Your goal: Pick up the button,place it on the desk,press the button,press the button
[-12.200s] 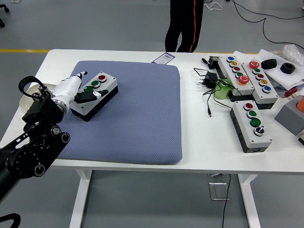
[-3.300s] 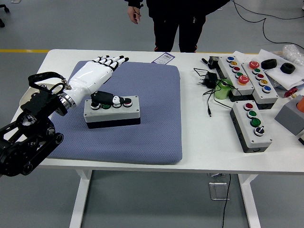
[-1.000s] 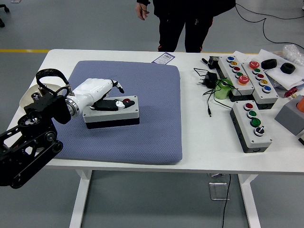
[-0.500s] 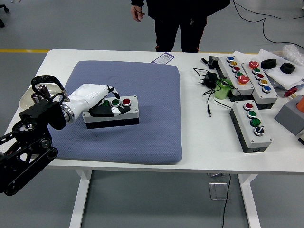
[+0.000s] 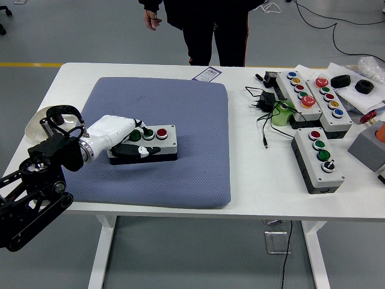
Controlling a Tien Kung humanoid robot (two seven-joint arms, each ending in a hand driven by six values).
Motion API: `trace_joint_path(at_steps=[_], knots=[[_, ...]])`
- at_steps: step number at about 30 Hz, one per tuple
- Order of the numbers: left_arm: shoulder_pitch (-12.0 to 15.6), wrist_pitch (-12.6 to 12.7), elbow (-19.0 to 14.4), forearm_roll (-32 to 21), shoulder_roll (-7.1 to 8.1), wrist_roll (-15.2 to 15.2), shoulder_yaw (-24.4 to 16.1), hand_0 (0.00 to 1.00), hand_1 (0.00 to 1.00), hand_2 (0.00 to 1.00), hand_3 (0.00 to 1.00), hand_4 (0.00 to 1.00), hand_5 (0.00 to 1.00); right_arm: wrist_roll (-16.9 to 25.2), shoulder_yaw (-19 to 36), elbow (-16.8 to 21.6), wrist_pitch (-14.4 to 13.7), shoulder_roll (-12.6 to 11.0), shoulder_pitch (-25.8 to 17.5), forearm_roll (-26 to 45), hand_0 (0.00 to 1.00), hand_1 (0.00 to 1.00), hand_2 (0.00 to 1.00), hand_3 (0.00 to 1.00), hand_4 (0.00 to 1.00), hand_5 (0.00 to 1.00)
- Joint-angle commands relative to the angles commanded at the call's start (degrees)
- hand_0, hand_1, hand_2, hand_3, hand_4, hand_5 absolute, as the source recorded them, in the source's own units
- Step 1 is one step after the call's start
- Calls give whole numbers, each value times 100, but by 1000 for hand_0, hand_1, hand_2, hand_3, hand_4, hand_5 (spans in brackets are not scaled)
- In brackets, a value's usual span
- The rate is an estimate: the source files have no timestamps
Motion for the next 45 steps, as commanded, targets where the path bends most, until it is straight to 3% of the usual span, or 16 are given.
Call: trace_joint_path(at_steps=[4, 8, 9, 10, 15, 16, 18, 19, 21, 22, 26, 27, 28, 32, 39, 45], knots=[[43, 181, -130, -135, 5, -18, -119, 2, 2, 2, 677, 884, 998, -2, 4, 0, 0, 3, -13, 2, 745, 681, 701, 576, 181, 111], [169, 653, -494, -373, -38, -72, -681, 2, 2, 2, 677, 884, 998, 0, -2, 0, 0, 4, -33, 7, 745, 681, 701, 576, 181, 111], [208, 873, -584, -466, -54, -113, -853, 2, 2, 2, 677, 884, 998, 1, -4, 0, -1, 5, -38, 14, 745, 681, 701, 576, 181, 111], [235, 1097, -642, -577, -64, -162, -982, 2, 2, 2, 810, 881, 998, 2, -5, 0, -2, 6, -43, 20, 745, 681, 702, 576, 180, 111], [324, 2290, -649, -1684, -147, -693, -1571, 2, 2, 2, 810, 881, 998, 2, -13, 0, -6, 10, -57, 44, 745, 681, 702, 576, 180, 111], [336, 2458, -593, -1852, -157, -792, -1651, 340, 386, 447, 926, 836, 998, 1, -13, 0, -5, 10, -58, 36, 746, 681, 701, 576, 180, 112], [369, 2780, -426, -2336, -181, -1063, -1840, 340, 386, 447, 926, 836, 998, 3, -21, 0, -2, 8, -65, 39, 746, 681, 701, 576, 180, 112], [375, 2815, -389, -2522, -187, -1129, -1874, 340, 386, 447, 926, 836, 998, 3, -21, 0, -1, 7, -66, 41, 746, 681, 701, 576, 180, 112], [403, 2763, -120, -3043, -219, -1486, -2034, 340, 386, 447, 926, 836, 998, 5, -28, 0, 0, 6, -72, 46, 746, 681, 701, 576, 180, 112], [410, 2706, -22, -3267, -230, -1599, -2092, 863, 837, 887, 998, 804, 998, 5, -29, 0, 0, 7, -71, 48, 746, 681, 702, 576, 180, 112], [452, 2228, 550, -4235, -321, -1875, -2414, 863, 837, 887, 998, 804, 998, 7, -40, 0, -3, 10, -61, 72, 746, 681, 702, 576, 180, 112], [437, 2099, 741, -4496, -369, -1854, -2528, 863, 837, 887, 998, 804, 998, 6, -44, 0, -2, 11, -56, 70, 746, 681, 702, 576, 180, 112], [429, 1987, 945, -4719, -403, -1824, -2652, 909, 890, 963, 998, 783, 998, 6, -50, 0, -1, 11, -47, 63, 746, 681, 702, 576, 180, 112], [444, 1758, 1626, -5762, -460, -1712, -3082, 909, 890, 963, 998, 783, 998, 15, -49, 0, -7, 14, -21, 83, 746, 681, 702, 576, 180, 112], [466, 1610, 1888, -7342, -486, -1678, -3283, 903, 893, 966, 998, 793, 998, 19, -38, 0, -3, 17, 11, 62, 745, 681, 702, 576, 180, 113], [497, 1504, 1910, -7546, -498, -1679, -3287, 902, 893, 966, 998, 797, 998, 26, -45, 0, 0, 11, 16, 62, 745, 681, 702, 576, 180, 113]])
